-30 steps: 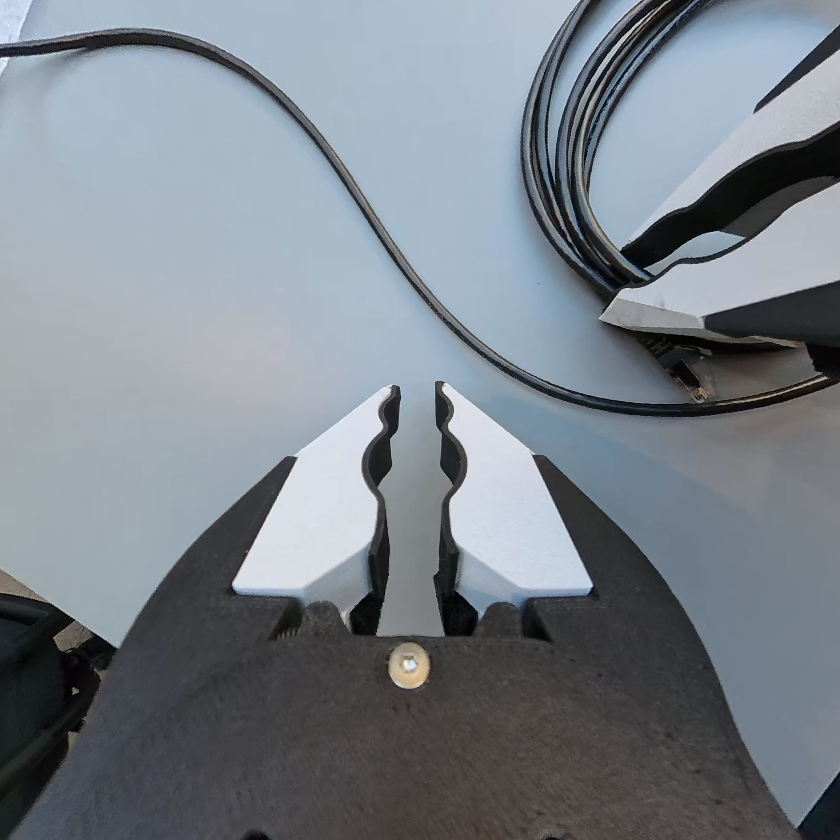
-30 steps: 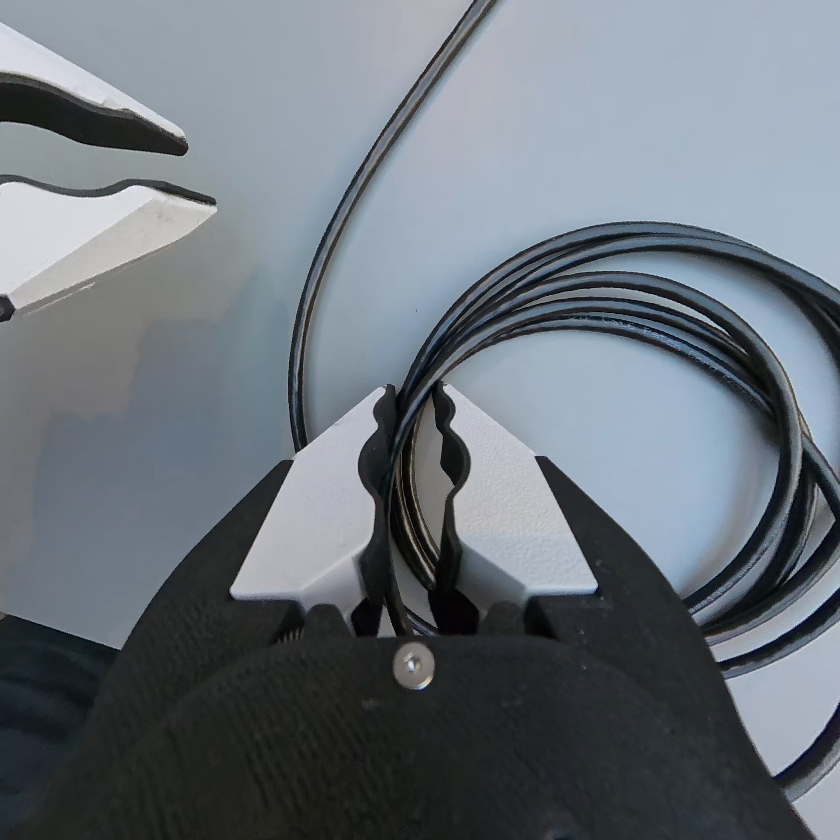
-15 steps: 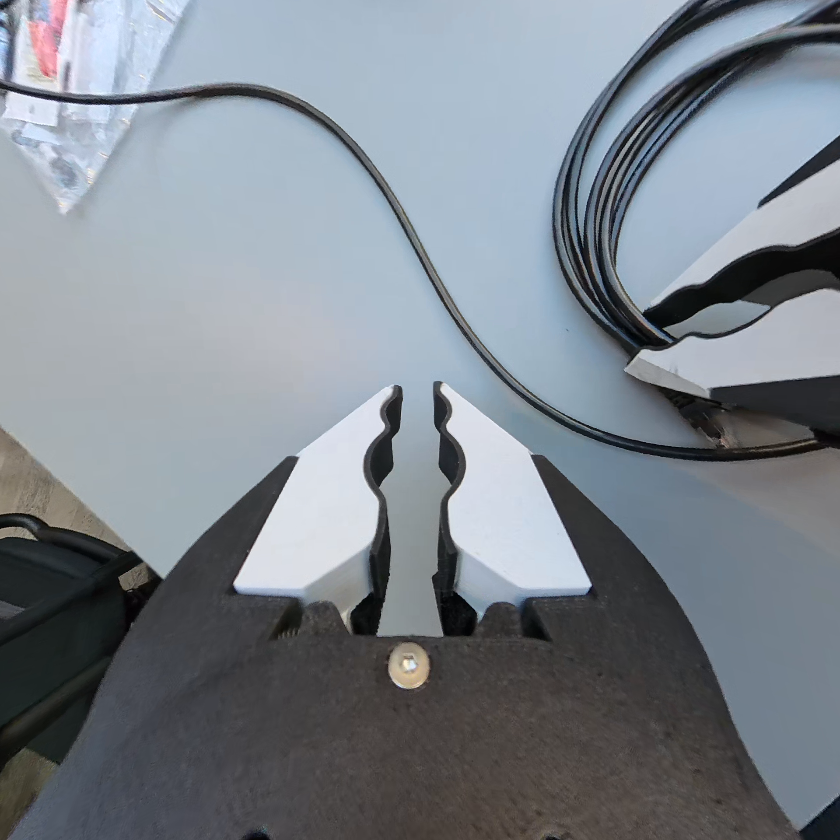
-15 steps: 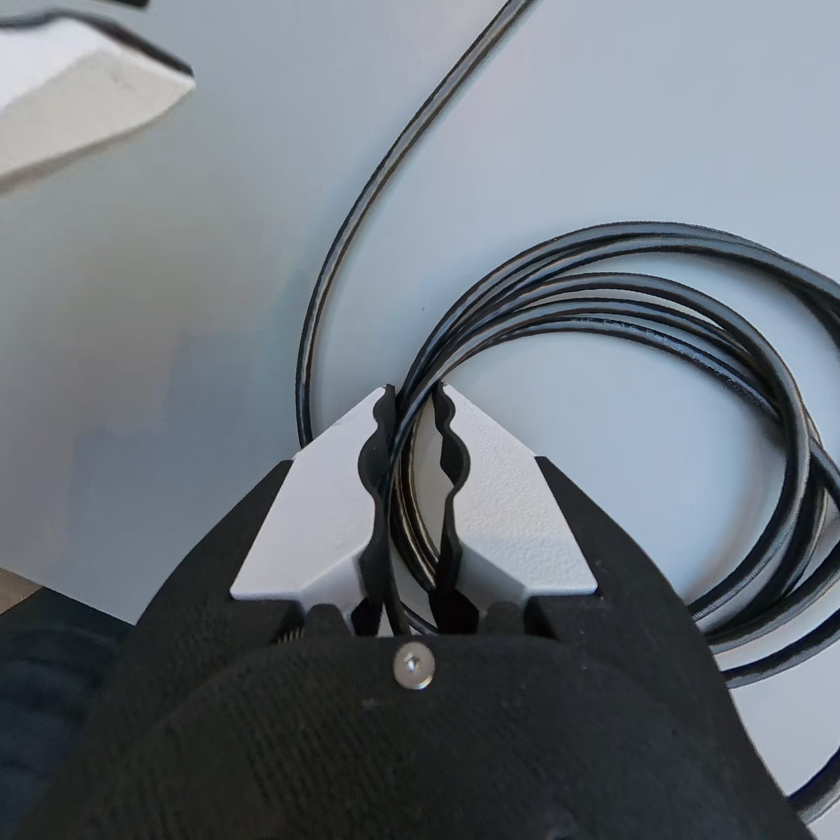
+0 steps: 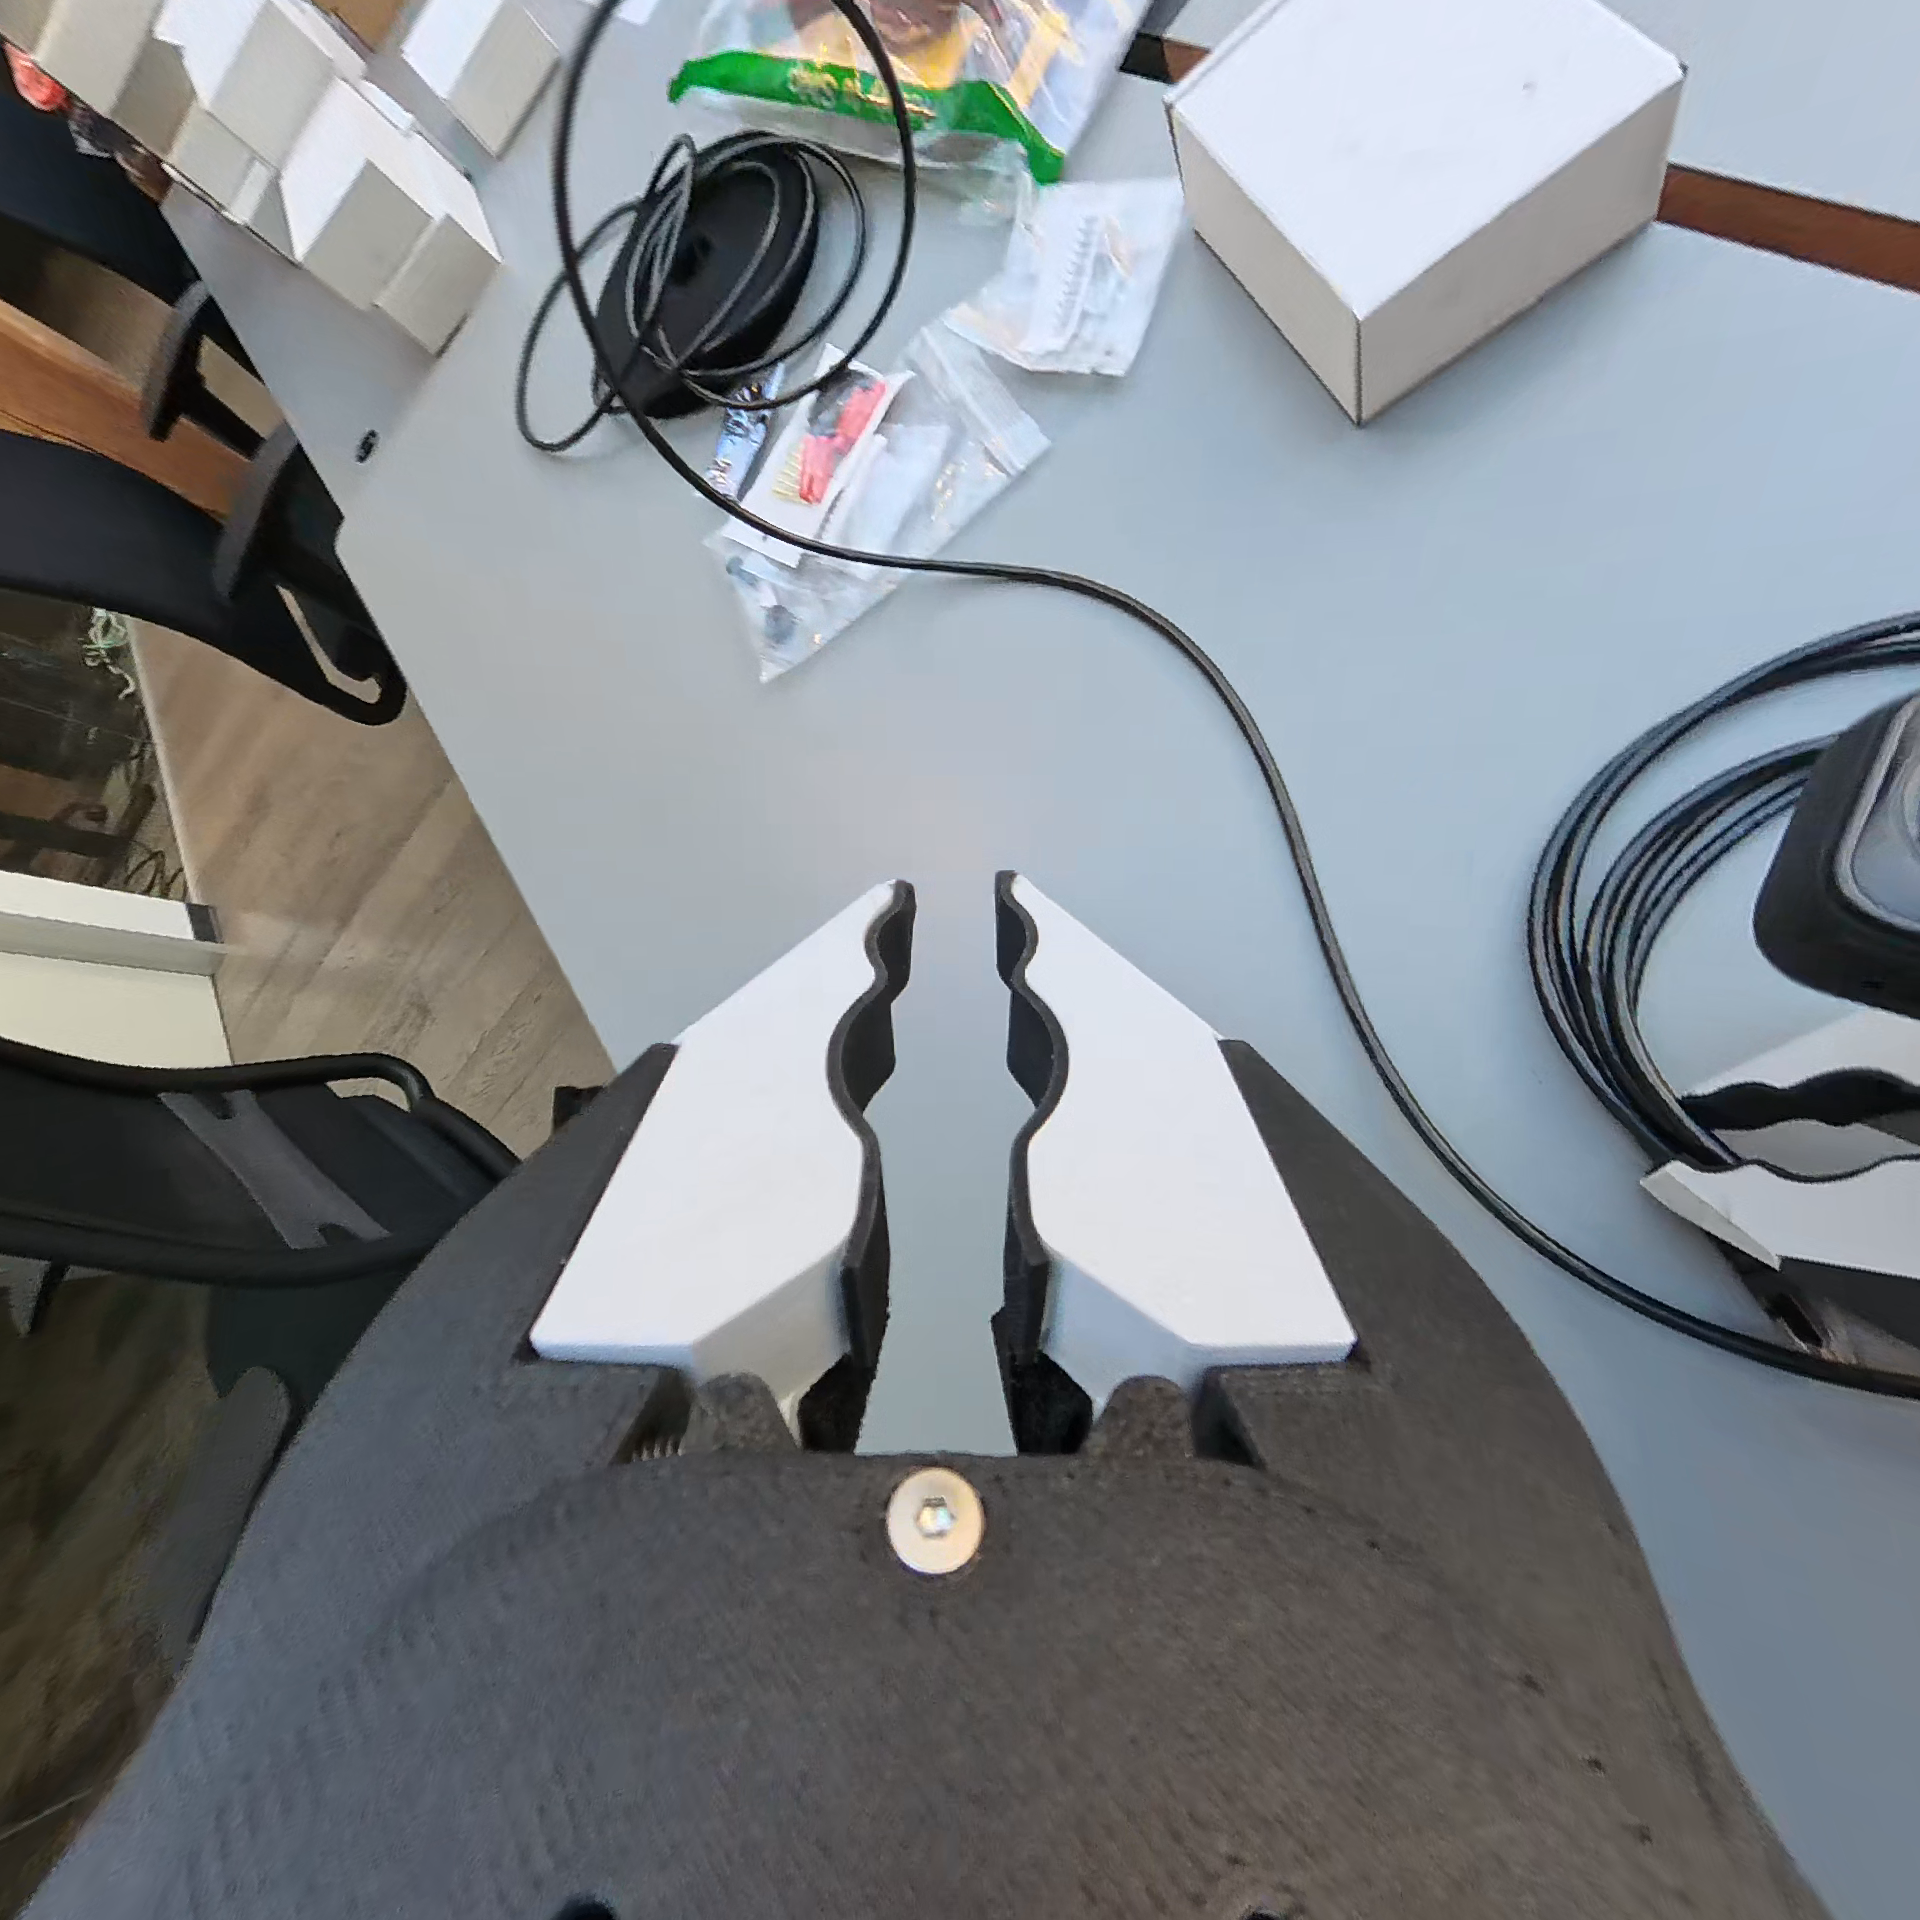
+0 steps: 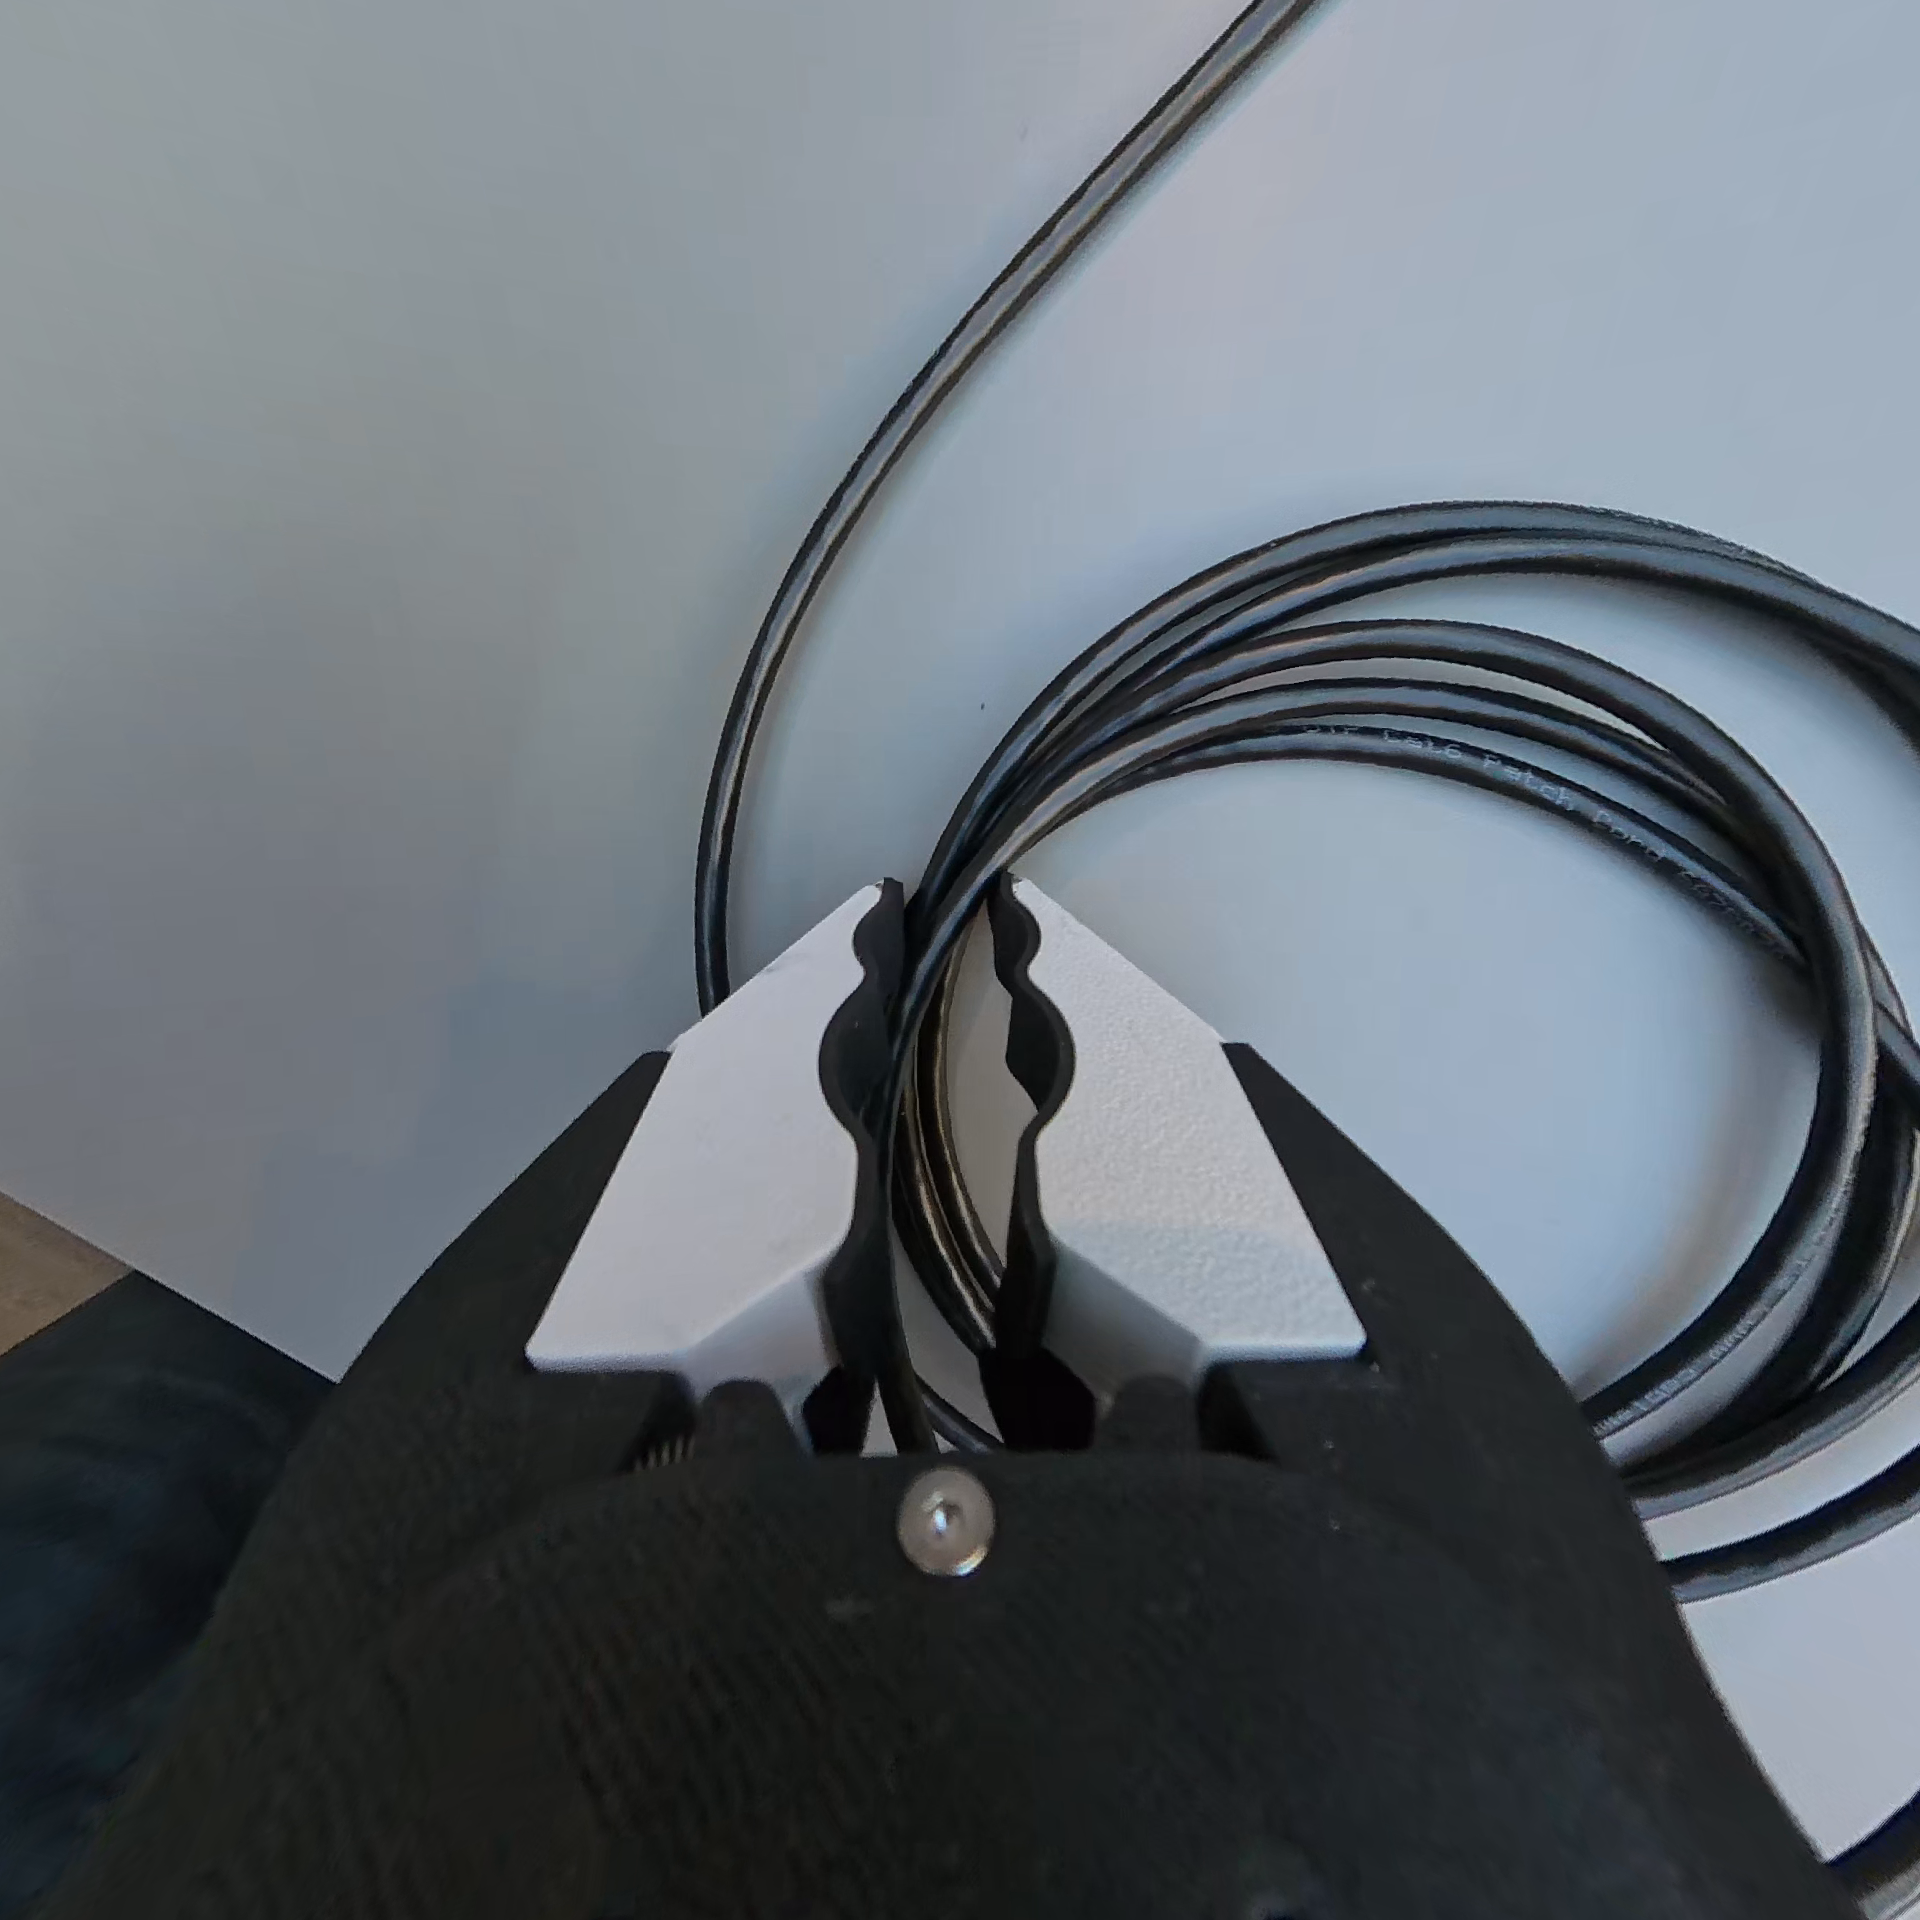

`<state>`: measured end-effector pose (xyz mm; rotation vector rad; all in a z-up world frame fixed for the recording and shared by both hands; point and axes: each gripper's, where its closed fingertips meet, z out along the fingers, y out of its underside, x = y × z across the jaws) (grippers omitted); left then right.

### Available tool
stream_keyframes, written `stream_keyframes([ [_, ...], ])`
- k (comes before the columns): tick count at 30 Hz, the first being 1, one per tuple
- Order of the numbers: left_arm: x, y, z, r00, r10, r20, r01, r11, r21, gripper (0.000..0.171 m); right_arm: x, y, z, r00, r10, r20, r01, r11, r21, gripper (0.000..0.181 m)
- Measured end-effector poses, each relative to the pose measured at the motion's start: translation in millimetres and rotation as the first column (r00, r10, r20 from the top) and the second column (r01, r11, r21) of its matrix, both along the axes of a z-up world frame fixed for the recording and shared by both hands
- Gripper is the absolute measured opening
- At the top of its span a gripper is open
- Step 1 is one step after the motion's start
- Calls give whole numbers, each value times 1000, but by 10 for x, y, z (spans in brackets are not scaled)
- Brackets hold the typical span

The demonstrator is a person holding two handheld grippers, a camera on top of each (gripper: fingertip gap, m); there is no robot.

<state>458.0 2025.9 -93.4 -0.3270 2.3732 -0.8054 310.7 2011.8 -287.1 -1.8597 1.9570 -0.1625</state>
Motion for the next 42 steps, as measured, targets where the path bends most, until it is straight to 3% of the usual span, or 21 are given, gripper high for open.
stream_keyframes([
  [6,36,-58,121,1000,3,15,-3,1000,-1,13,-10,5,-1,1000,18,-4,-18,1000,4,14],
  [8,14,-37,-58,998,19,-55,-19,1000,11,17,-10,5,-1,1000,14,-6,-14,1000,2,14],
  [10,-30,54,-431,975,69,-211,-62,997,42,35,-12,6,-1,1000,19,-10,-20,1000,-15,14],
  [13,-123,209,-988,901,120,-416,-116,993,37,40,-14,6,-2,999,37,-13,-38,998,-43,14],
  [16,-259,239,-1426,758,131,-639,-159,987,14,43,-17,9,-3,999,42,-18,-43,998,-54,14],
  [19,-331,51,-1608,615,78,-785,-194,980,-55,43,-17,11,-3,998,54,-24,-56,996,-70,14],
  [21,-352,-123,-1641,557,32,-830,-205,974,-100,41,-30,31,-1,996,81,-29,-83,994,-73,14],
  [28,-526,-374,-1811,475,-3,-880,-156,984,-87,49,-276,291,3,965,257,-54,-260,963,-65,11],
  [32,-687,-385,-1730,447,-43,-893,-116,988,-106,73,-409,438,2,912,401,-80,-407,909,-87,10],
  [34,-809,-347,-1745,466,-54,-883,-55,995,-89,80,-441,477,3,877,471,-96,-479,871,-107,10],
  [37,-872,-291,-1821,601,-69,-796,84,996,-23,79,-488,557,5,797,597,-94,-604,788,-118,11],
  [40,-922,-269,-1887,692,-88,-716,194,979,67,83,-544,657,8,699,712,-66,-714,688,-132,11],
  [42,-868,-133,-1965,791,-81,-606,262,941,216,67,-552,672,8,649,758,-60,-755,633,-173,12],
])
